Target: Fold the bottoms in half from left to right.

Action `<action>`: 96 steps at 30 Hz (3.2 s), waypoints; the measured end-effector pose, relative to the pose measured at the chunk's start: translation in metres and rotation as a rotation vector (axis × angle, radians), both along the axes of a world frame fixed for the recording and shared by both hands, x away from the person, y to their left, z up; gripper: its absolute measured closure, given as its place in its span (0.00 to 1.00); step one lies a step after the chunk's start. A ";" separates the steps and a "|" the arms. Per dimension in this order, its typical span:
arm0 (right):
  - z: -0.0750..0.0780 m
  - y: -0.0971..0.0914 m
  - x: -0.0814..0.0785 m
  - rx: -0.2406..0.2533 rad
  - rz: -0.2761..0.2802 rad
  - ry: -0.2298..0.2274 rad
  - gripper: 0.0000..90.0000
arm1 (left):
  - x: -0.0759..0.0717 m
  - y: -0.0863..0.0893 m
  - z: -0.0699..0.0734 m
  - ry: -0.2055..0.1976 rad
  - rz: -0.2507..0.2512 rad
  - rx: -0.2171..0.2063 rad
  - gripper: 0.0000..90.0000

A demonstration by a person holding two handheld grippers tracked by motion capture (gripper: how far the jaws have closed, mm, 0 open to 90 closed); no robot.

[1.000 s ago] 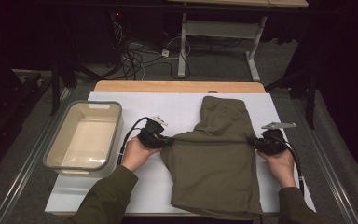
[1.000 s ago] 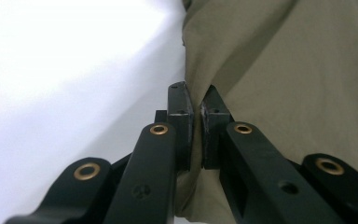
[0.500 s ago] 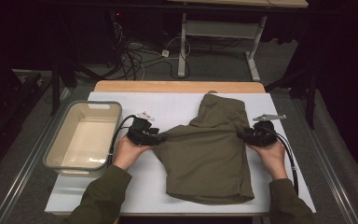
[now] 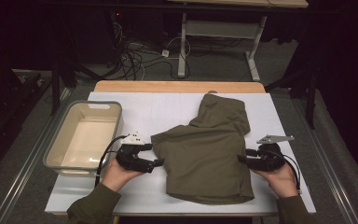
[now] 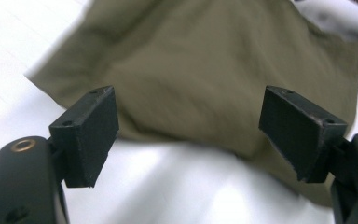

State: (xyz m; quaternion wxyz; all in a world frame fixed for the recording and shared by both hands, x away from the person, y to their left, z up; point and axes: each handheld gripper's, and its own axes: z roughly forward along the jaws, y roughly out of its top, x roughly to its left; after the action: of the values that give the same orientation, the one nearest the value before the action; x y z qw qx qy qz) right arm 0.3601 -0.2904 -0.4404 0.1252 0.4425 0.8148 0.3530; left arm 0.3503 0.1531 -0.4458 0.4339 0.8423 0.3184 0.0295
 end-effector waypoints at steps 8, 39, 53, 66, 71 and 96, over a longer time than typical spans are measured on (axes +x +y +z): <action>-0.017 0.002 -0.020 0.010 0.052 0.065 0.61 | -0.009 0.001 -0.015 0.027 -0.030 0.061 0.22; -0.014 -0.030 -0.006 -0.004 -0.023 0.024 0.76 | -0.034 -0.020 -0.009 0.090 -0.309 0.110 0.60; -0.009 -0.025 -0.009 0.017 -0.021 -0.011 0.61 | -0.037 -0.051 -0.011 0.035 -0.340 0.104 0.93; -0.012 -0.024 -0.008 0.013 -0.020 -0.005 0.60 | -0.013 -0.081 -0.005 0.054 -0.357 0.047 0.92; -0.013 -0.024 -0.010 0.018 -0.020 -0.006 0.58 | -0.025 -0.062 -0.019 0.124 -0.370 0.189 0.92; -0.010 -0.028 -0.033 0.028 0.015 0.025 0.57 | -0.037 -0.057 -0.020 0.068 -0.353 0.174 0.86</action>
State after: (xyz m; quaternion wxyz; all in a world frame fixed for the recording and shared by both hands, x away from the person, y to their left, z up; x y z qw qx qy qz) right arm 0.3268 -0.3180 -0.4502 0.1062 0.4424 0.8146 0.3598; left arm 0.3128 0.0958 -0.4661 0.3471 0.9198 0.1763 -0.0484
